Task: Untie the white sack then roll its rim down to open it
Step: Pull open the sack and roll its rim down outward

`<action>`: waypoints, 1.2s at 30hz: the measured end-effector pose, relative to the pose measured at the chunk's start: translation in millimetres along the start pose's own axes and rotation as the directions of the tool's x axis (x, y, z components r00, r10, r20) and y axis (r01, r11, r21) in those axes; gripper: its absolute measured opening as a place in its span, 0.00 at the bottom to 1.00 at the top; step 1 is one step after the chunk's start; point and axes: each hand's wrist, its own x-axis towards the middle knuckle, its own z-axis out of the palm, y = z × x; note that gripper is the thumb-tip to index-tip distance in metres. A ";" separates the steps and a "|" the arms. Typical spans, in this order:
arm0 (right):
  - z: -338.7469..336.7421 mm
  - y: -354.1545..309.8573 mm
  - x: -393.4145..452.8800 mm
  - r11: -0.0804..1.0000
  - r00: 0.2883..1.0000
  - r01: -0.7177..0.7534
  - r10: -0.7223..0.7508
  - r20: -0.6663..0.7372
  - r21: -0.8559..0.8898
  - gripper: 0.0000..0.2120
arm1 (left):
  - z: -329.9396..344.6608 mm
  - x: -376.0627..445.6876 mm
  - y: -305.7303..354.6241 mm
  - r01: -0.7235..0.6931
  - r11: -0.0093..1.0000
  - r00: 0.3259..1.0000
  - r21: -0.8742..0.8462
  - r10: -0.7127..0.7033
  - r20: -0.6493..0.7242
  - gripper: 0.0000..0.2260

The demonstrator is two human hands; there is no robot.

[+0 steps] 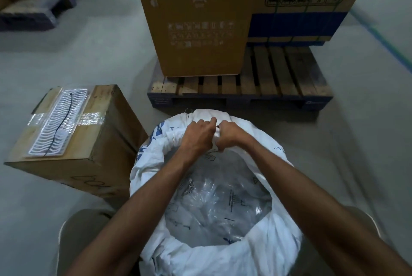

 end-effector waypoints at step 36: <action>10.2 115.1 -17.2 0.755 0.995 0.057 0.014 -0.104 0.654 0.30 | -1.3 33.0 6.4 -0.289 0.837 0.951 -0.465 0.306 -0.041 0.21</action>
